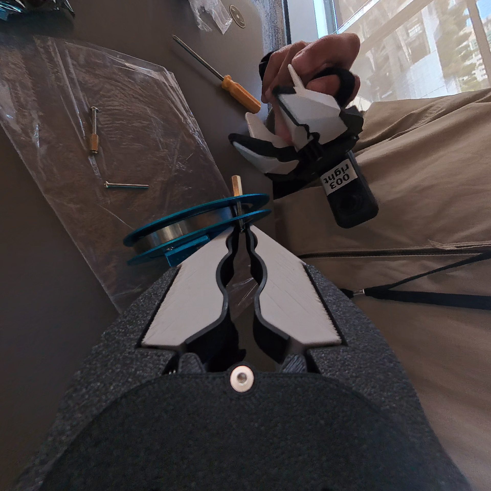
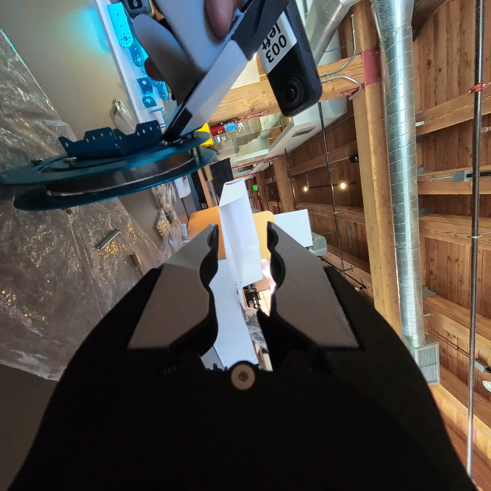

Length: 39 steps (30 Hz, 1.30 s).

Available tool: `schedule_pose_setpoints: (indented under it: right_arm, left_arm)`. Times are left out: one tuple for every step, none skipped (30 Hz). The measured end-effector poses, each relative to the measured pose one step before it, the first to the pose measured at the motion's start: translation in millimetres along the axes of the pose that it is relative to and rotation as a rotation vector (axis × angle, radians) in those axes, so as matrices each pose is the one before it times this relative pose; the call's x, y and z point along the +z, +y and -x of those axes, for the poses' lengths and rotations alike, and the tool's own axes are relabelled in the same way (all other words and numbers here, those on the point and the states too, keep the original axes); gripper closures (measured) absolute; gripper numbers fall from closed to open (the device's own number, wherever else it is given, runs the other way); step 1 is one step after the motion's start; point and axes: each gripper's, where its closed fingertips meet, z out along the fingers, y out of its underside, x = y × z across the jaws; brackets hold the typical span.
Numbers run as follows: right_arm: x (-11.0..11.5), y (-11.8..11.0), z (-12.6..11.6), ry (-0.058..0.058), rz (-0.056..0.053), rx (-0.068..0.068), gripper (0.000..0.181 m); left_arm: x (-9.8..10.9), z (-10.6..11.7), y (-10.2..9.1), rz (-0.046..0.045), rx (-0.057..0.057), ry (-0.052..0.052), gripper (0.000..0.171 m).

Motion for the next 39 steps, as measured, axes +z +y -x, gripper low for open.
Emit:
schedule_pose_setpoints:
  right_arm:
    - [0.20,0.31,1.65,-0.0007,0.0037,-0.0090,0.146]
    - [0.16,-0.44,1.52,0.0033,0.0021,-0.0156,0.146]
    - [0.53,-0.23,1.26,0.0093,0.0071,-0.0247,0.147]
    - [0.74,-1.10,2.70,0.0021,0.0038,-0.0279,0.147]
    - [1.17,-1.40,2.93,-0.0012,0.0048,-0.0250,0.148]
    - [1.08,-1.93,2.02,0.0019,0.0025,-0.0205,0.147]
    - [0.60,-3.27,1.80,-0.0012,-0.0060,-0.0122,0.148]
    - [0.41,-4.37,2.04,-0.0072,-0.0123,-0.0003,0.148]
    - [0.23,-4.89,0.86,-0.0037,-0.0152,0.0052,0.150]
    - [0.69,-4.86,1.38,-0.0080,-0.0159,0.0002,0.151]
    - [1.43,-4.24,1.92,-0.0122,-0.0163,-0.0102,0.153]
    - [2.13,-2.95,2.95,-0.0189,-0.0158,-0.0189,0.156]
    - [2.15,-2.26,1.94,-0.0141,-0.0186,-0.0194,0.158]
    - [2.12,-0.88,-2.79,0.0121,-0.0135,-0.0057,0.164]
    - [2.47,-0.28,-0.94,-0.0065,-0.0084,0.0066,0.170]
    - [2.87,-0.62,2.64,-0.0333,-0.0066,0.0047,0.171]
    - [2.60,0.05,0.31,-0.0167,0.0013,-0.0034,0.173]
    - [1.50,-0.43,-2.37,-0.0033,-0.0002,-0.0146,0.176]
    - [1.37,-0.08,0.45,-0.0278,0.0011,-0.0060,0.176]
    - [0.74,0.11,0.44,-0.0361,0.0078,0.0109,0.177]
    - [-0.40,-0.90,0.30,-0.0461,-0.0001,0.0265,0.177]
    - [-1.02,-1.25,0.58,-0.0627,-0.0047,0.0426,0.177]
    - [-0.76,-0.79,0.55,-0.0716,0.0002,0.0514,0.177]
    - [-1.01,-1.22,0.91,-0.0726,-0.0016,0.0498,0.177]
    - [-1.07,-1.61,1.17,-0.0647,-0.0046,0.0364,0.177]
    - [-0.57,-0.91,1.16,-0.0511,-0.0027,0.0248,0.177]
    - [-0.05,-0.20,1.02,-0.0448,-0.0020,0.0237,0.177]
    - [-0.28,-0.14,1.40,-0.0565,-0.0039,0.0313,0.177]
    - [0.00,0.07,1.29,-0.0661,-0.0039,0.0473,0.177]
    - [-0.41,0.14,1.16,-0.0714,-0.0043,0.0555,0.177]
    - [-0.72,-0.14,1.18,-0.0686,-0.0060,0.0468,0.177]
    - [-0.75,0.17,1.02,-0.0610,0.0005,0.0362,0.177]
    - [-0.45,0.74,0.22,-0.0486,0.0077,0.0280,0.177]
    - [0.25,1.61,-0.42,-0.0369,0.0124,0.0204,0.177]
    - [-0.15,1.26,-0.06,-0.0401,0.0138,0.0173,0.177]
    - [-0.04,1.07,0.12,-0.0424,0.0113,0.0211,0.177]
    - [-0.02,0.93,0.27,-0.0500,0.0093,0.0313,0.177]
    - [0.12,0.61,0.11,-0.0520,0.0020,0.0369,0.177]
    - [0.14,0.61,0.56,-0.0591,-0.0056,0.0436,0.177]
  left_arm:
    - [-0.12,-0.07,-0.05,-0.00207,-0.0059,0.0052,0.168]
    - [0.03,-0.11,-0.13,-0.00171,-0.0044,0.0060,0.168]
    - [0.15,-0.17,-0.09,-0.00163,-0.0045,0.0066,0.168]
    - [0.23,-0.28,-0.12,-0.00160,-0.0040,0.0073,0.168]
    - [0.33,-0.43,0.02,-0.00088,-0.0033,0.0076,0.168]
    - [0.30,-0.43,0.03,0.00059,-0.0041,0.0089,0.168]
    - [0.38,-0.30,-0.15,0.00122,-0.0037,0.0079,0.168]
    - [0.25,0.12,-0.50,0.00128,-0.0011,0.0025,0.168]
    - [-0.03,0.63,-0.57,0.00148,0.0015,-0.0031,0.168]
    - [-0.01,0.58,-0.34,0.00242,0.0038,-0.0056,0.168]
    - [-0.15,0.14,0.12,0.00444,0.0047,-0.0040,0.168]
    - [-0.10,-0.12,0.38,0.00499,0.0042,-0.0019,0.168]
    - [-0.09,-0.17,0.42,0.00611,0.0042,-0.0014,0.168]
    - [-0.19,0.04,0.33,0.00735,0.0077,-0.0050,0.168]
    - [-0.23,0.65,0.01,0.00624,0.0096,-0.0122,0.168]
    - [-0.53,0.79,-0.44,0.00412,0.0109,-0.0159,0.168]
    - [-0.94,1.17,-0.23,0.00500,0.0105,-0.0198,0.168]
    - [-1.05,1.93,0.53,0.00786,0.0147,-0.0241,0.168]
    - [-1.16,1.63,-0.33,0.00050,0.0148,-0.0264,0.169]
    - [-0.52,0.89,0.24,0.00196,0.0158,-0.0280,0.169]
    - [-0.22,0.41,0.93,0.00519,0.0285,-0.0363,0.169]
    - [-0.14,0.61,0.77,0.00461,0.0412,-0.0503,0.169]
    - [0.00,0.47,0.96,0.00711,0.0479,-0.0592,0.169]
    - [-0.08,-0.09,1.42,0.01528,0.0513,-0.0600,0.169]
    - [-0.18,-0.23,1.10,0.01618,0.0521,-0.0592,0.169]
    - [0.01,-0.12,0.56,0.01474,0.0564,-0.0628,0.169]
    - [-0.04,-0.06,0.00,0.01459,0.0583,-0.0641,0.170]
    - [0.22,-1.40,-0.35,0.01261,0.0584,-0.0554,0.170]
    - [0.54,-1.34,-0.71,0.01098,0.0621,-0.0565,0.170]
    - [0.48,-0.68,-0.23,0.01432,0.0585,-0.0563,0.170]
    - [0.34,0.00,-0.06,0.01481,0.0482,-0.0554,0.170]
    - [0.48,1.21,-0.09,0.01222,0.0420,-0.0565,0.170]
    - [0.95,3.24,0.16,0.01046,0.0349,-0.0622,0.170]
    - [0.96,4.01,0.12,0.00978,0.0321,-0.0614,0.170]
    - [0.82,3.14,-0.03,0.00940,0.0297,-0.0536,0.170]
    - [0.71,2.37,-0.04,0.00763,0.0290,-0.0479,0.170]
    - [0.77,2.36,-0.12,0.00593,0.0273,-0.0497,0.170]
    - [0.74,2.52,0.44,0.00792,0.0286,-0.0513,0.170]
    - [0.69,1.96,-0.33,-0.00009,0.0290,-0.0505,0.170]
